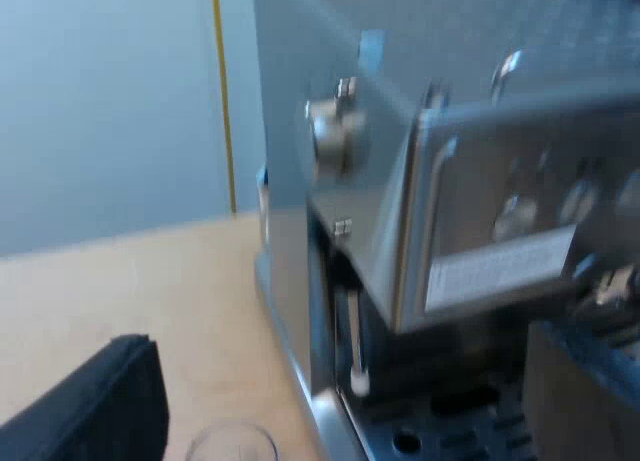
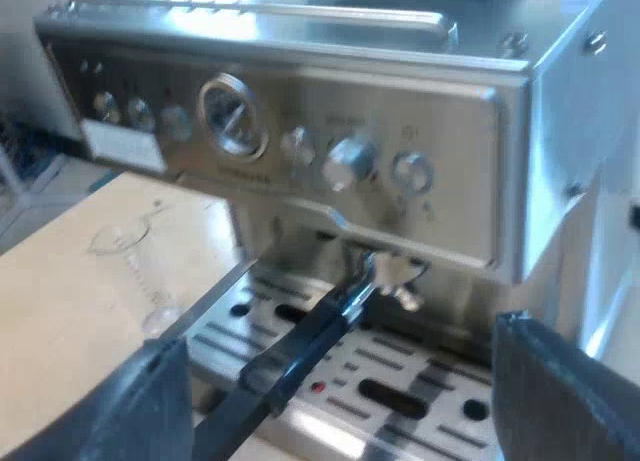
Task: Pour the beans into the coffee machine
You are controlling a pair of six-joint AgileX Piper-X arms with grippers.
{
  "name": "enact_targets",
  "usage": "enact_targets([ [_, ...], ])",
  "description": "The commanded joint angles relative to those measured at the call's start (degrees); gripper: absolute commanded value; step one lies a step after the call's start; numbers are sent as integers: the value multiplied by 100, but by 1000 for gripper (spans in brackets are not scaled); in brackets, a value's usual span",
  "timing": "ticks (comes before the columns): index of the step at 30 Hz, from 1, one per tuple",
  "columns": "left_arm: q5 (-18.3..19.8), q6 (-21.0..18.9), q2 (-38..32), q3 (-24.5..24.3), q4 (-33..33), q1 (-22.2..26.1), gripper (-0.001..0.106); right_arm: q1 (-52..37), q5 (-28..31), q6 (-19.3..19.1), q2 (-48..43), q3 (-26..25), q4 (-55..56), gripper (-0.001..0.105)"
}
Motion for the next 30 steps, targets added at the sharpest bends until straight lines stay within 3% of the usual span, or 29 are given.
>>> enact_targets([
  [1,-305,-73,-12,-203,-9,-4,85,4,288,-88,-36,-168,28,64],
  [9,-403,-116,187,-454,-53,-4,85,4,862,-88,518,-711,632,64],
  [18,0,-176,890,-1123,-53,-4,85,-28,1150,-74,1502,-1545,675,64],
  [22,89,-200,1156,-1323,-53,20,85,-321,1150,-42,1751,-1667,675,64],
  [26,370,-200,1276,-1347,-53,184,85,-1010,652,96,1858,-1665,787,64],
  [30,367,-200,1306,-1347,-53,410,85,-1925,174,98,1823,-1665,918,64],
])
